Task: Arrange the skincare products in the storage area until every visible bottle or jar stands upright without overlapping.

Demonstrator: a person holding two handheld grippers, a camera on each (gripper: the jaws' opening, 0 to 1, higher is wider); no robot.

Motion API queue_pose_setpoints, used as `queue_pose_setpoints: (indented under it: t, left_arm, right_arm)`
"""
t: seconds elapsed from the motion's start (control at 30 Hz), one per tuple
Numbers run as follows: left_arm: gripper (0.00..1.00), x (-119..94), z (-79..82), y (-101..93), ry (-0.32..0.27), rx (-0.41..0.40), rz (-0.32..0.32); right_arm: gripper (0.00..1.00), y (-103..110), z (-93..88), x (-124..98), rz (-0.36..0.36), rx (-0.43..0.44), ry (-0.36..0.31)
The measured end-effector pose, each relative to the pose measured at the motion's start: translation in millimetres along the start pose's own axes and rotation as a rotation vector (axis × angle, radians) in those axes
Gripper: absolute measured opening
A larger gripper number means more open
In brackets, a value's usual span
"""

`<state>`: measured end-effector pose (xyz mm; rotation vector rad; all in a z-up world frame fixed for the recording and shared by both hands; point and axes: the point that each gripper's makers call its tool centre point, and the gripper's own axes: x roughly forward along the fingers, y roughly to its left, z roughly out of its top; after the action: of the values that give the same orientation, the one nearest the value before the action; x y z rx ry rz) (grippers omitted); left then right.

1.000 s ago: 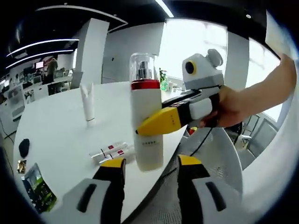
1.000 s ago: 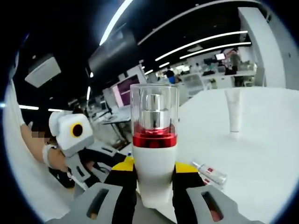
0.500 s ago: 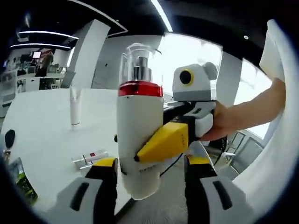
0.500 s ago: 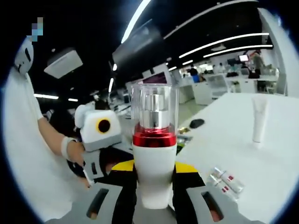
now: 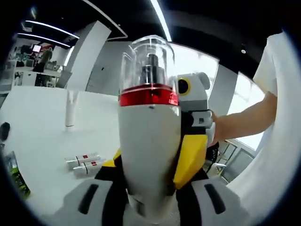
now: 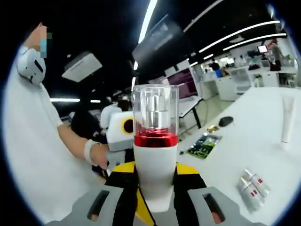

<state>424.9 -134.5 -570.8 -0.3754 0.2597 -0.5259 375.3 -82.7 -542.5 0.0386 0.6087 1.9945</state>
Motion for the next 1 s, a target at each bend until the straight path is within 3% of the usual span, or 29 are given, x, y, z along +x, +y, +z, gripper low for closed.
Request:
queue_pose_setpoints:
  t: [0.1,0.63,1.0]
  left_arm:
    - [0.35,-1.0,-0.4,1.1,-0.003,-0.009,0.003]
    - [0.37,-1.3,-9.6,-15.9,0.048,-0.073,-0.106]
    - [0.36,-2.3,-0.7,-7.7,0.008,-0.1,-0.078]
  right_arm:
    - [0.23,1.7,1.5,1.8,0.009,0.0,0.008]
    - [0.23,16.3,-0.8,12.2,0.074,0.029,0.015]
    - [0.24,10.8,4.8,13.8,0.066,0.038,-0.004]
